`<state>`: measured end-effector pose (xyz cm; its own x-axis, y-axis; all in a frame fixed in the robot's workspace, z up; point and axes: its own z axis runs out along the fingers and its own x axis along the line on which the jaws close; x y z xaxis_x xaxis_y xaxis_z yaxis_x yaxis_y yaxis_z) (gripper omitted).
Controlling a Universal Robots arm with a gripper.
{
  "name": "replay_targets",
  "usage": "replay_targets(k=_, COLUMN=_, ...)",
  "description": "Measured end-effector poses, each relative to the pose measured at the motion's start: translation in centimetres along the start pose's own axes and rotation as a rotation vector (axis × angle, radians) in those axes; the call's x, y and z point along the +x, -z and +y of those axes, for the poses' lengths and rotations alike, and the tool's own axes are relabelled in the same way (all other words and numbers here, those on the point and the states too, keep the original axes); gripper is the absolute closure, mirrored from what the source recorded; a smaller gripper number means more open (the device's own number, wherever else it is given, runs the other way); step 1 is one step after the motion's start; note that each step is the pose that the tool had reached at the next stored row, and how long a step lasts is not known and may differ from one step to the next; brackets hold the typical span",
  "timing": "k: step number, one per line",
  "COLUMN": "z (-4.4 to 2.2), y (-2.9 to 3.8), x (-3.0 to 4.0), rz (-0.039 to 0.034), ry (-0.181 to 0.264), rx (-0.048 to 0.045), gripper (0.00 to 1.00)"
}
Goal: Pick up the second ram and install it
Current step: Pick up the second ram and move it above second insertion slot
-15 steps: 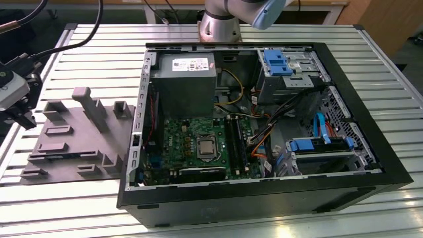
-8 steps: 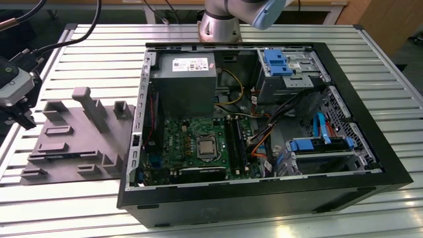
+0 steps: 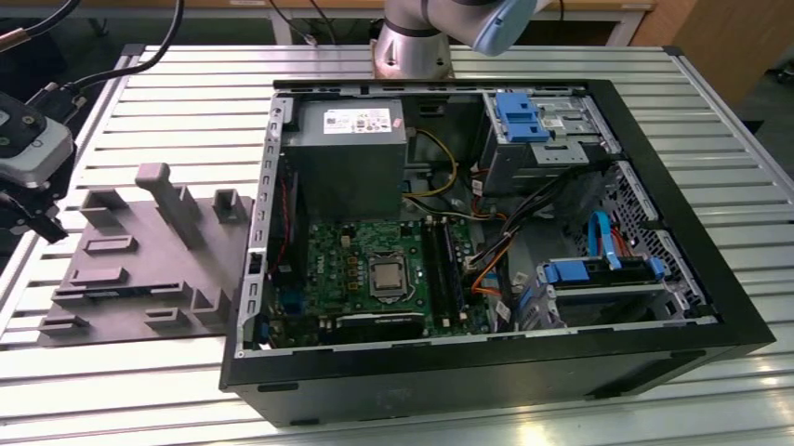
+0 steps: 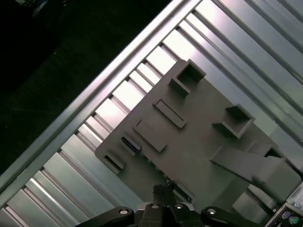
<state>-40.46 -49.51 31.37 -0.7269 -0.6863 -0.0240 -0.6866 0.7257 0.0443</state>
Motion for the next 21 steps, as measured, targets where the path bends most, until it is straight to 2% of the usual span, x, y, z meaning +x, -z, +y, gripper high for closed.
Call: replay_targets(k=21, z=0.0, y=-0.03, x=0.0, rz=0.0146, ry=0.328, rx=-0.0079, gripper=0.89)
